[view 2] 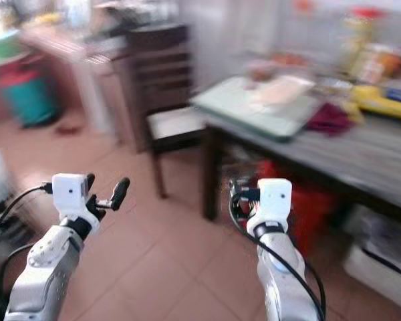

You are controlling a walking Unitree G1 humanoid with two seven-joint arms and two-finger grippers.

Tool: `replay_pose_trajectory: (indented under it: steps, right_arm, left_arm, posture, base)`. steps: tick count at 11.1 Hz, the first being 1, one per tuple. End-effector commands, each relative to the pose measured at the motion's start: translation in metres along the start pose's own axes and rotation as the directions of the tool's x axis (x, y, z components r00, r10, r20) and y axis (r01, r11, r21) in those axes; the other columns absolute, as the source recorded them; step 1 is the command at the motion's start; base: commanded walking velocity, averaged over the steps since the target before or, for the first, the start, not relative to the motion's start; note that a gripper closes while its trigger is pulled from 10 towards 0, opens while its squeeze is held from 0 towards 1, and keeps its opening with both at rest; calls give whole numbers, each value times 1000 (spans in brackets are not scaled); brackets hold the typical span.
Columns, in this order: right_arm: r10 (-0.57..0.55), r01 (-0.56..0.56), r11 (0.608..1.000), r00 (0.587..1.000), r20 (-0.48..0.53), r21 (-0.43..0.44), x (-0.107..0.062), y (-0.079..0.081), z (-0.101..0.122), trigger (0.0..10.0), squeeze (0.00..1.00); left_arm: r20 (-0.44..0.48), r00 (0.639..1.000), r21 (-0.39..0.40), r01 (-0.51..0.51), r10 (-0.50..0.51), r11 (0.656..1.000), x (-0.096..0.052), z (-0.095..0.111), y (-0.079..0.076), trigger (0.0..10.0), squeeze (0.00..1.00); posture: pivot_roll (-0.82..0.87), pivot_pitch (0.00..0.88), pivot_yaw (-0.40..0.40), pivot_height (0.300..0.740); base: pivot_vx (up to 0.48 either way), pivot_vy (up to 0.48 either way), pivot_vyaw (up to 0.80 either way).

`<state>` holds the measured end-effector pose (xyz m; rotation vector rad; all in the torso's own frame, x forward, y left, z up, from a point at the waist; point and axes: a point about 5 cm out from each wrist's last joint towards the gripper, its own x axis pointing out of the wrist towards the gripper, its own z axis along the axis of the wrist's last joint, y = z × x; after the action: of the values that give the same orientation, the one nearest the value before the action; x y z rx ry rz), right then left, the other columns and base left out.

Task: Setting the table

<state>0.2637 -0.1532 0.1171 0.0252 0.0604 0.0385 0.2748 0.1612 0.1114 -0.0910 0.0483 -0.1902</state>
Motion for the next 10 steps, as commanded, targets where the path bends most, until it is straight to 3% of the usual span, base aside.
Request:
replay_pose_trajectory:
  steps: [1,8,10]
  right_arm:
    - [-19,19,1000,1000,3,-2,-2,-6,1,10000,0]
    - [-45,46,999,999,-16,24,-2,-9,-2,10000,0]
    - [-49,49,999,999,-15,23,-1,-10,-1,10000,0]
  left_arm:
    - [-39,999,11,-17,17,1000,0,-5,-3,10000,0]
    - [-53,996,54,-72,75,996,2,-7,-4,10000,0]
    - [-53,995,59,-77,80,995,2,-7,-5,10000,0]
  posture:
    - [-1,0,37,740]
    - [-1,0,37,740]
    - [0,0,38,740]
  base:
    - [0,0,0]
    - [0,0,0]
    - [0,0,-800]
